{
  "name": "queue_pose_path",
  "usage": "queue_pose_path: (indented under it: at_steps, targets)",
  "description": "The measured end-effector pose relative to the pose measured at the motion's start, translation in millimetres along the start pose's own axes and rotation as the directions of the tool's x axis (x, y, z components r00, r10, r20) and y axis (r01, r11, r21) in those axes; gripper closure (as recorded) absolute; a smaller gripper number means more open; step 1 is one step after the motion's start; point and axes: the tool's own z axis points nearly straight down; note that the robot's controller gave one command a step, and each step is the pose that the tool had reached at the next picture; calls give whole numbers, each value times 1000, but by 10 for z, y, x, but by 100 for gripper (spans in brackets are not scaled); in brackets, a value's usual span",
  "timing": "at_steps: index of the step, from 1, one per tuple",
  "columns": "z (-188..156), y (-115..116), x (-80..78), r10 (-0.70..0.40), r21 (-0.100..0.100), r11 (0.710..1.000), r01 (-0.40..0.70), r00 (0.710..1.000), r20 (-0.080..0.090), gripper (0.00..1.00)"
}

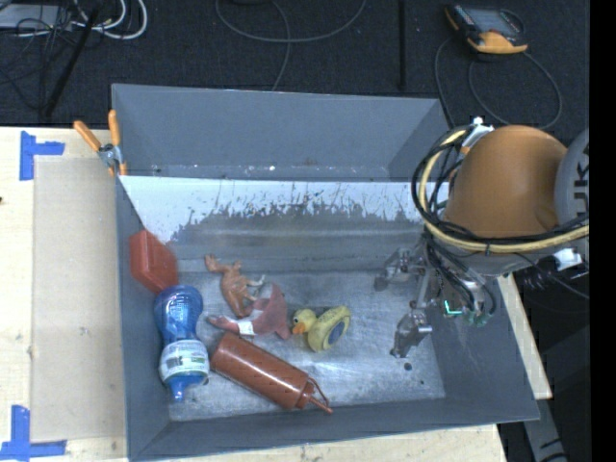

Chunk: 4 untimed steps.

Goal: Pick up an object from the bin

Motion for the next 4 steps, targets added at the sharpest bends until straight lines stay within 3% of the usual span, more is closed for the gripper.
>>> queue_pose_path:
  at_steps: [1, 2, 3, 4]
  targets:
    - [-17, 0, -7, 0, 0, 1000, 0, 1000, 4, 0]
    - [-352, 44, -2, -45, 0, 999, 45, 999, 3, 0]
    - [-119, 26, -12, -40, 2, 999, 40, 999, 19, 0]
    - [500, -122, -5, 14, 0, 1000, -14, 1000, 11, 0]
